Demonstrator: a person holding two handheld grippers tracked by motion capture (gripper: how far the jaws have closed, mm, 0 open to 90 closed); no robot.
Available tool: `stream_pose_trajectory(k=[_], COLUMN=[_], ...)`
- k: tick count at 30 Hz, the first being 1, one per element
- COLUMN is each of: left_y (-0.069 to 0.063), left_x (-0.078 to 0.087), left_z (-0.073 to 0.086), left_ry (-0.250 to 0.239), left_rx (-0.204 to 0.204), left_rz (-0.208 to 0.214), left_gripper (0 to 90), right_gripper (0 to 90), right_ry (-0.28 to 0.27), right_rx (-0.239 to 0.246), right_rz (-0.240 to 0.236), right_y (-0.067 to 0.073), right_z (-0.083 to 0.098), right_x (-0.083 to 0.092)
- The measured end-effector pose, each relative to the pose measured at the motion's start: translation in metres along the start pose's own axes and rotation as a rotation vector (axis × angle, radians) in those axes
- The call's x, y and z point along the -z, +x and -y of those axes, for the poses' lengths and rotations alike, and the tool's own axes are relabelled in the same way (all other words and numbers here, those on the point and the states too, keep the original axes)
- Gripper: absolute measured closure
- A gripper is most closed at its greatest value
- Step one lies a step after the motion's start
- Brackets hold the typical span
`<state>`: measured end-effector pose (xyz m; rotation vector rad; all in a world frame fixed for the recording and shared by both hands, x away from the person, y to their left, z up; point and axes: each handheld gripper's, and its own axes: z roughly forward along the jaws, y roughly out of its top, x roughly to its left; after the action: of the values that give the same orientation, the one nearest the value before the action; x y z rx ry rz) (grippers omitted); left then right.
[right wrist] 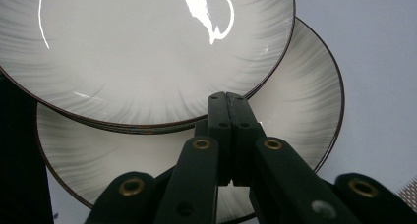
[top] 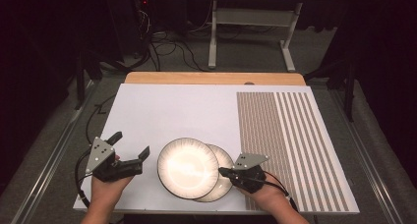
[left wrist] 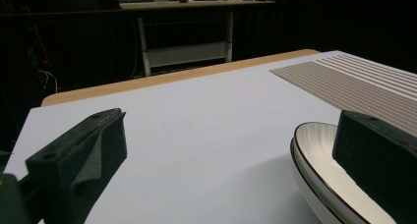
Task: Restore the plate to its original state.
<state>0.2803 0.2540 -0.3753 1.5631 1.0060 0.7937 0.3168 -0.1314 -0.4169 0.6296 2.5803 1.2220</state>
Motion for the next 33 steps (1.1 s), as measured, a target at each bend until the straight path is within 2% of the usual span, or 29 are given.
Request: stream_pose_trajectory(k=[33], left_y=[-0.0007], left_x=[-0.0002], left_z=[-0.0002], left_ry=[0.001], left_rx=[-0.002], left_rz=[0.003], left_gripper=[0.5], right_gripper=[90.0], right_ry=[-0.008], right_rx=[-0.018], right_rz=[0.01], right_y=[-0.0039], right_z=[0.002], right_x=[0.0069])
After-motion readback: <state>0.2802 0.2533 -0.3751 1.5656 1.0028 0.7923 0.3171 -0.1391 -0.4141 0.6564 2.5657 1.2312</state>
